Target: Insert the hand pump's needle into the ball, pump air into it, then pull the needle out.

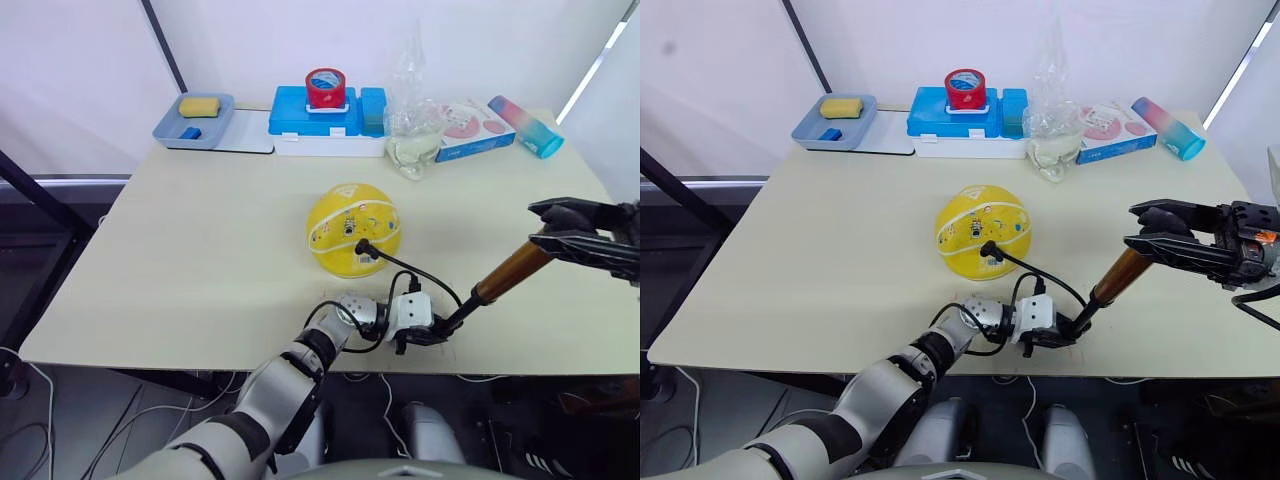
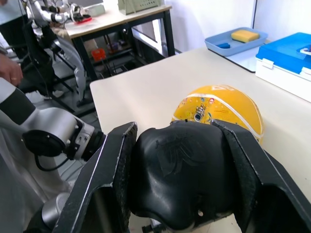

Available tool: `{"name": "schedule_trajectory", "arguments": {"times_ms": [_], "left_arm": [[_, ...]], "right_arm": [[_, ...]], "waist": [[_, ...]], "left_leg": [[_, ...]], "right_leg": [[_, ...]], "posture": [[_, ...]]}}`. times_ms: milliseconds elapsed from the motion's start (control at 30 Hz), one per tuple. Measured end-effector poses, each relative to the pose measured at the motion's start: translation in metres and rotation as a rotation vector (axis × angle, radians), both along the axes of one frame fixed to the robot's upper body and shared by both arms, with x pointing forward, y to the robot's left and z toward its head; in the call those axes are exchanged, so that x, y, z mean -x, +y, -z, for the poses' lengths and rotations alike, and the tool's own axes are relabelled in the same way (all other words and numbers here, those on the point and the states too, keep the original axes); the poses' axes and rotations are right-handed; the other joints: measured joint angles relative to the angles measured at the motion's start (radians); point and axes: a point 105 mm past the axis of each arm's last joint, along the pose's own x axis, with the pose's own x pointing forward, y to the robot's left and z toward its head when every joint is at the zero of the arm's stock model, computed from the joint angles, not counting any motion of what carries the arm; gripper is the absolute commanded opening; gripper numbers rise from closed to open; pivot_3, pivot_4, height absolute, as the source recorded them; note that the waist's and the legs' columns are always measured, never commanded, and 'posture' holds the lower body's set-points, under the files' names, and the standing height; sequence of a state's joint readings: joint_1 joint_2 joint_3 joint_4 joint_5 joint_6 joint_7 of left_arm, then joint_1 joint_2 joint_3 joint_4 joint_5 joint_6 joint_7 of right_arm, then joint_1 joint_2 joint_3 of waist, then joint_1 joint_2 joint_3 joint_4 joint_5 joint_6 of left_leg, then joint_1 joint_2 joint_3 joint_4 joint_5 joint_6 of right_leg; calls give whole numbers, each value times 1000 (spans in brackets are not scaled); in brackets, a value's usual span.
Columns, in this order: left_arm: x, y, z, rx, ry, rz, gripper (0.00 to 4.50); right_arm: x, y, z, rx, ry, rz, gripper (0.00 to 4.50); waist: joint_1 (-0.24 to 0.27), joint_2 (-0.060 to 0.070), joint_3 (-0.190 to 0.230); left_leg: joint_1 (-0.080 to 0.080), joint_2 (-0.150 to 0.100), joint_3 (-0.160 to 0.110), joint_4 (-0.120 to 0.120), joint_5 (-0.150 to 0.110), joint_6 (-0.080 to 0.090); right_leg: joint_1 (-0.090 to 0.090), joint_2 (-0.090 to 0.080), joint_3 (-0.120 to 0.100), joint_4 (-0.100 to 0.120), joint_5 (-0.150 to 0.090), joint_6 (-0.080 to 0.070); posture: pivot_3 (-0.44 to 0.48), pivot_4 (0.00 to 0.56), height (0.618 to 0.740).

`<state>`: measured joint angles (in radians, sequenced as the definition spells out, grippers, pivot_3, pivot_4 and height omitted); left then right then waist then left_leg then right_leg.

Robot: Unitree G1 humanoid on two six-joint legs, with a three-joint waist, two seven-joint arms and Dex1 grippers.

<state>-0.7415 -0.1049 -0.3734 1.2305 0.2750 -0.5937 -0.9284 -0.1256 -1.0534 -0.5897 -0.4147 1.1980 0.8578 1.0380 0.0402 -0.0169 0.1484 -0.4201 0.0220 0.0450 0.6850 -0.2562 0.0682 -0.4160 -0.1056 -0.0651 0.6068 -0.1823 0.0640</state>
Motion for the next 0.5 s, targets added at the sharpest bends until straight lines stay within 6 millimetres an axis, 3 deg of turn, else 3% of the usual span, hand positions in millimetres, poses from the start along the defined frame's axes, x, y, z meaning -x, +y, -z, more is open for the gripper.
{"name": "schedule_trajectory", "arguments": {"times_ms": [200, 267, 500], "left_arm": [[0, 1, 0, -1, -25, 2, 1141], [0, 0, 0, 2, -48, -4, 1141], [-1, 0, 1, 7, -58, -14, 1141]], "right_arm": [[-4, 7, 38, 28, 52, 11, 1922], [-8, 12, 64, 65, 57, 22, 1922], [-15, 26, 102, 38, 30, 47, 1922]], "waist": [[-2, 1, -1], [-1, 0, -1], [-2, -1, -2]], "left_leg": [[2, 0, 1, 0, 0, 0], [4, 0, 1, 0, 0, 0], [4, 0, 1, 1, 0, 0]], "right_leg": [[1, 0, 1, 0, 0, 0], [2, 0, 0, 0, 0, 0], [2, 0, 0, 1, 0, 1]], "posture": [[0, 150, 739], [0, 150, 739], [0, 150, 739]]}}
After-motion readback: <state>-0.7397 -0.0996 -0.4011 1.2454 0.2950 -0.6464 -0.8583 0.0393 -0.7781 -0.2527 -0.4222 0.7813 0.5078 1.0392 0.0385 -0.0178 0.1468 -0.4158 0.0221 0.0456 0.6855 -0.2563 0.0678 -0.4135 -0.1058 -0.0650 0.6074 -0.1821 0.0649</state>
